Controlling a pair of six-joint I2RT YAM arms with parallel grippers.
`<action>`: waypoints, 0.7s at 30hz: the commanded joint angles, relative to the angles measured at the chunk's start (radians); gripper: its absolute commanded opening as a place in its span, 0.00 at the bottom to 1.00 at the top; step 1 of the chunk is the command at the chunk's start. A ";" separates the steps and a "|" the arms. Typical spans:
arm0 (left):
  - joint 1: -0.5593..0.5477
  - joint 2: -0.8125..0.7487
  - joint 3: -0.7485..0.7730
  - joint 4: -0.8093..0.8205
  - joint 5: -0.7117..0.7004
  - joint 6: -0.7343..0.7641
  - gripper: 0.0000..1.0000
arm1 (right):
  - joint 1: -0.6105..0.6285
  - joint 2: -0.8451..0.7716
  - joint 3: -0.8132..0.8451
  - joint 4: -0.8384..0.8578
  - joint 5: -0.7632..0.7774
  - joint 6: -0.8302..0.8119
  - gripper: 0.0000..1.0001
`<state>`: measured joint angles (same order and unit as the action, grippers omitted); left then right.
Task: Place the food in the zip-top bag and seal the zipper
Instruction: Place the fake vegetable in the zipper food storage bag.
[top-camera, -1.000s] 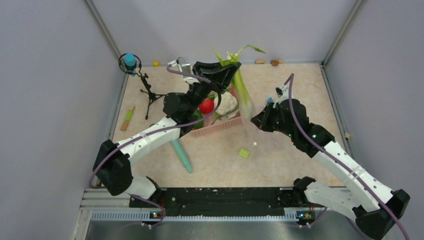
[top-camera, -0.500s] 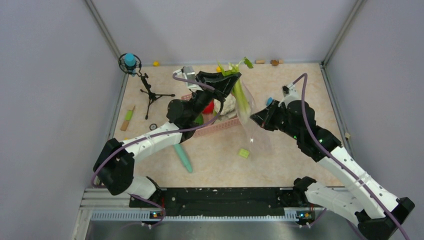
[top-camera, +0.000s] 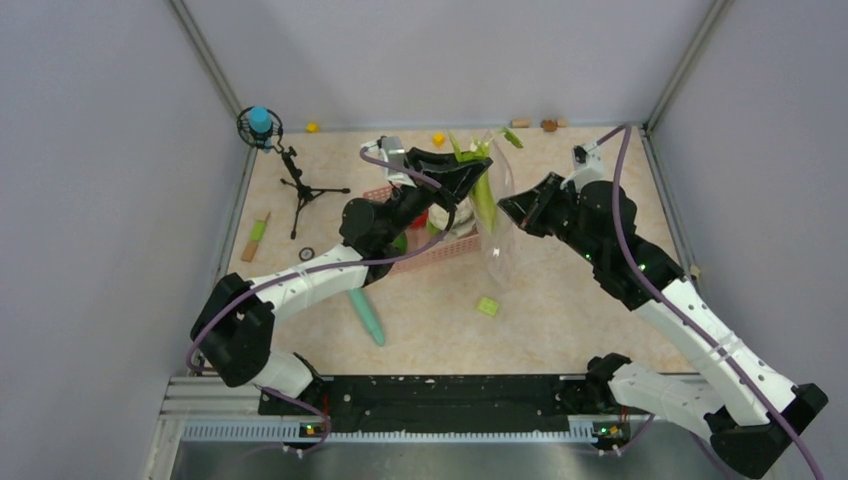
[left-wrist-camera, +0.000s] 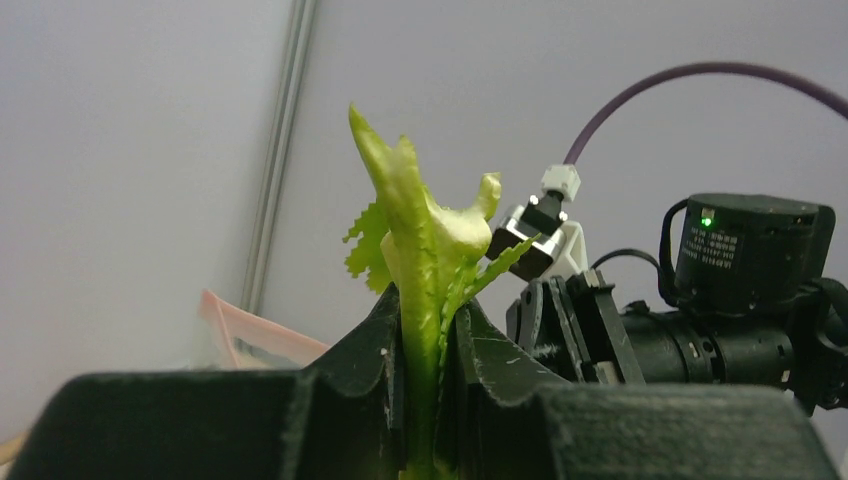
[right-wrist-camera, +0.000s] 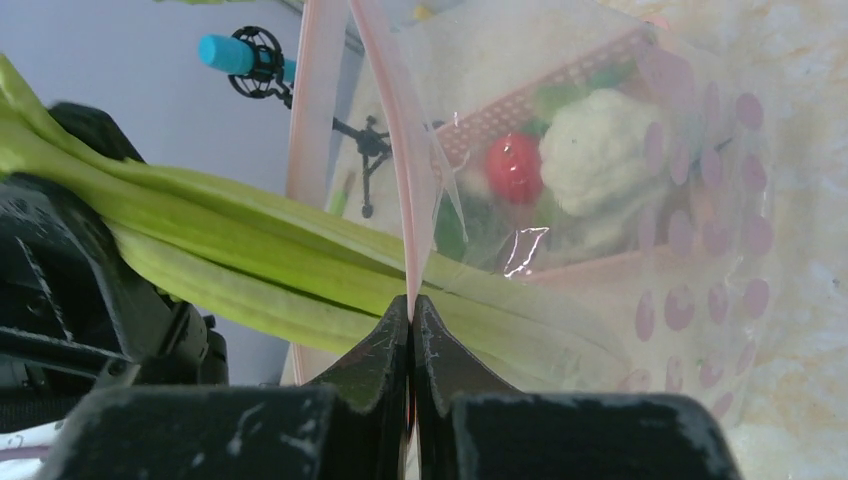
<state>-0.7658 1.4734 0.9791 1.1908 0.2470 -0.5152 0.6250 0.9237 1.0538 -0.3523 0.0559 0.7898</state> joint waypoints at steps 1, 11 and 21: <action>-0.003 -0.004 0.000 -0.029 0.062 0.032 0.00 | -0.007 0.031 0.079 0.086 0.036 0.007 0.00; -0.003 -0.100 -0.091 -0.188 0.040 0.087 0.00 | -0.019 0.031 0.099 0.058 0.165 -0.020 0.00; -0.003 -0.117 -0.012 -0.502 0.002 0.148 0.00 | -0.030 0.020 0.093 0.075 0.248 -0.043 0.00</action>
<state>-0.7666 1.3903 0.8959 0.8398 0.2802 -0.4168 0.6163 0.9642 1.1015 -0.3386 0.2340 0.7811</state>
